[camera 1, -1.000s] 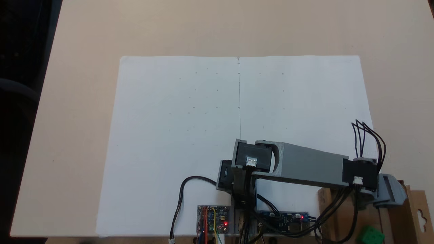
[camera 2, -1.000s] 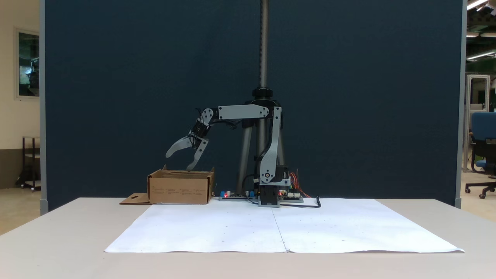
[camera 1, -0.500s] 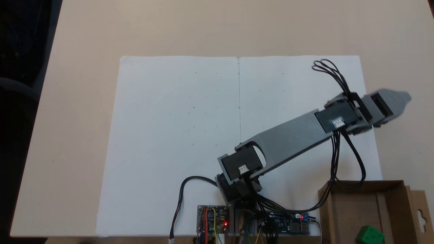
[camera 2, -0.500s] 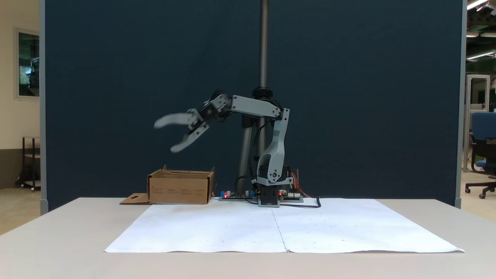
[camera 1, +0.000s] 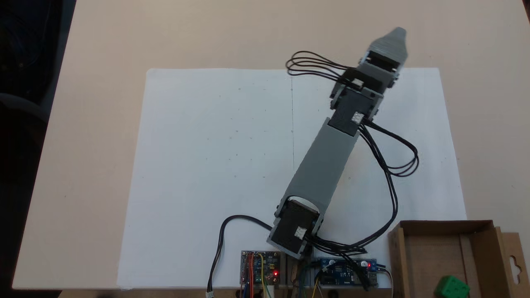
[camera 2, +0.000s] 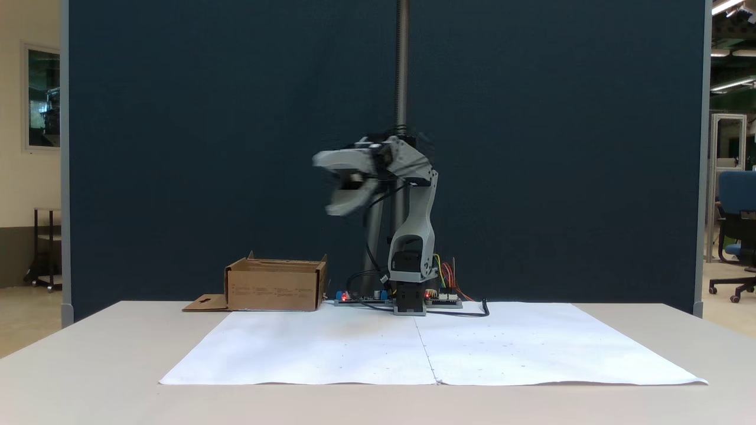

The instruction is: Grasp a green dice and put it in the bin.

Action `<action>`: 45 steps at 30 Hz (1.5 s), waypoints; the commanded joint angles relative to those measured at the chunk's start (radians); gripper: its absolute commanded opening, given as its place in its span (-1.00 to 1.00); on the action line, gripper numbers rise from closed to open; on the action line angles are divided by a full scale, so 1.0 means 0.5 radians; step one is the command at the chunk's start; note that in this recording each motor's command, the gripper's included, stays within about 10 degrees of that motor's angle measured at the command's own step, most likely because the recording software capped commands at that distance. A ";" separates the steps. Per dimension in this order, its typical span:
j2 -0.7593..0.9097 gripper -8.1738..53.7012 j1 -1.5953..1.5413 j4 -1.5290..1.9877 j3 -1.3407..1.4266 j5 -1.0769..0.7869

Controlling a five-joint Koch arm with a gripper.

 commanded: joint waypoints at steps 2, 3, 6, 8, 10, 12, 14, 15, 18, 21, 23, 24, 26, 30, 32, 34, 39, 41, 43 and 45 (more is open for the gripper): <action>0.181 0.70 -0.301 -0.175 0.153 0.080; 0.224 0.70 -0.402 -0.215 0.245 0.080; 0.436 0.70 -0.650 -0.432 0.580 0.080; 0.561 0.70 -0.764 -0.545 0.788 0.083; 0.647 0.70 -0.838 -0.662 0.997 0.083; 0.712 0.70 -0.865 -0.797 1.169 0.083; 0.773 0.70 -0.877 -0.920 1.344 0.083; 0.788 0.69 -0.874 -0.987 1.430 0.083; 0.819 0.69 -0.874 -1.168 1.687 0.080; 0.819 0.68 -0.874 -1.349 1.930 0.077; 0.819 0.65 -0.871 -1.481 2.068 0.077; 0.819 0.65 -0.871 -1.539 2.129 0.077; 0.819 0.65 -0.871 -1.674 2.230 0.077; 0.825 0.65 -0.871 -1.938 2.393 0.067; 0.847 0.66 -0.871 -2.098 2.497 0.061; 0.881 0.66 -0.871 -2.227 2.608 0.061; 0.890 0.66 -0.874 -2.561 2.856 0.064; 0.893 0.67 -0.874 -2.675 2.899 0.064; 0.905 0.67 -0.874 -2.770 2.927 0.064; 0.908 0.68 -0.874 -2.853 2.930 0.064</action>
